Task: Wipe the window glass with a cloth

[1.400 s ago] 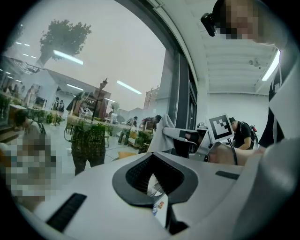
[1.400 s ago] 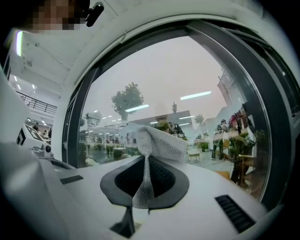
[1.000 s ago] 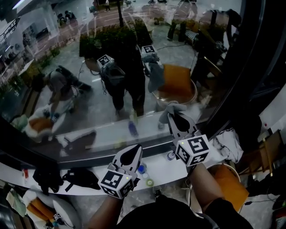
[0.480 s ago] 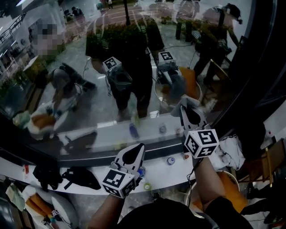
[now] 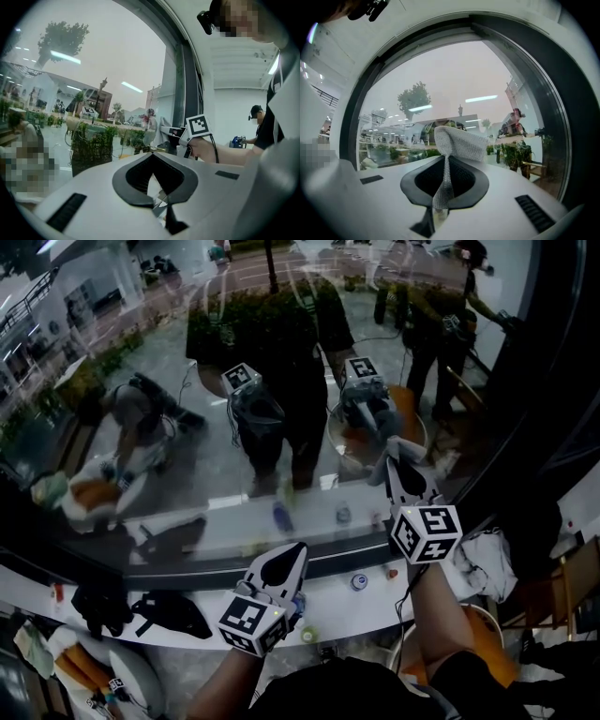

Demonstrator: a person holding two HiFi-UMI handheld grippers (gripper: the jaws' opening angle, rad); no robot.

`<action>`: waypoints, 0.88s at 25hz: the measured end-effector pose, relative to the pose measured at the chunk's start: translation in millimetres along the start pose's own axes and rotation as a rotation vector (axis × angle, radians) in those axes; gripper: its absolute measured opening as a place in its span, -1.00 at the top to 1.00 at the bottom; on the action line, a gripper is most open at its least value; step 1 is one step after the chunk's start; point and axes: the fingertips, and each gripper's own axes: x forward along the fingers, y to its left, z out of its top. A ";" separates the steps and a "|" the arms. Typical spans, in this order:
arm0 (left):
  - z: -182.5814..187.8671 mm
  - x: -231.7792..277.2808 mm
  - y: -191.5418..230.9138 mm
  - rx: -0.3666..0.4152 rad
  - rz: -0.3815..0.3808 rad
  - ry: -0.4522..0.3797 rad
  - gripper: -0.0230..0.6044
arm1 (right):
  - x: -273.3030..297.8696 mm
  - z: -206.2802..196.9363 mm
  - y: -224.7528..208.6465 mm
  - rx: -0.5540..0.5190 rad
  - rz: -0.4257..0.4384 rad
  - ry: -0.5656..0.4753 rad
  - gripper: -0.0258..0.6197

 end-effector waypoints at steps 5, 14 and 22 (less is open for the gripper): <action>-0.3 -1.6 1.2 0.004 0.013 0.005 0.93 | 6.0 -1.1 -1.0 0.001 0.005 -0.002 0.79; 1.0 -12.3 5.3 0.012 0.034 0.006 0.93 | 8.5 -0.7 14.6 0.013 0.029 -0.007 0.79; -1.9 -49.7 32.9 0.009 0.038 0.001 0.93 | 20.8 -0.8 70.0 0.005 0.051 -0.012 0.79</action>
